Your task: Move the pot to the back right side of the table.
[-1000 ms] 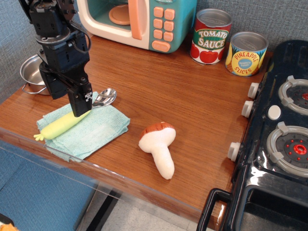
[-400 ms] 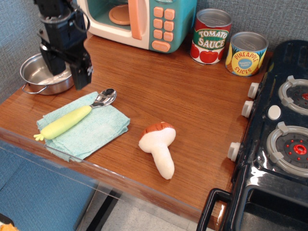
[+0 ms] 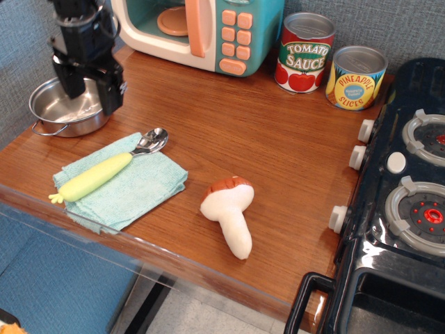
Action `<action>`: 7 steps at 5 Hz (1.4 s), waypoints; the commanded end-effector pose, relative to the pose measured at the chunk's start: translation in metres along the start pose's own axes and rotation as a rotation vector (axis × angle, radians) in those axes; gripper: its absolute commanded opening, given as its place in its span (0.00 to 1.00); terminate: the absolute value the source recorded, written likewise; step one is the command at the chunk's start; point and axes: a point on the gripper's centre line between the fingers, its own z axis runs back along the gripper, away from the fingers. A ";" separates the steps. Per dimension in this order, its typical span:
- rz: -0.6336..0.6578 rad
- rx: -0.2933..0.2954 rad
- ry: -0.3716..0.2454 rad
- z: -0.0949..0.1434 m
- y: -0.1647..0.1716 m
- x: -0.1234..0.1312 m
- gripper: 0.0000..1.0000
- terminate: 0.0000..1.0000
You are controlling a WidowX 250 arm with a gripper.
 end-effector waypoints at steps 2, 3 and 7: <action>0.031 -0.019 -0.010 -0.014 0.006 0.000 0.00 0.00; 0.020 -0.017 -0.026 -0.008 0.004 -0.001 0.00 0.00; -0.223 -0.039 -0.187 0.066 -0.085 0.035 0.00 0.00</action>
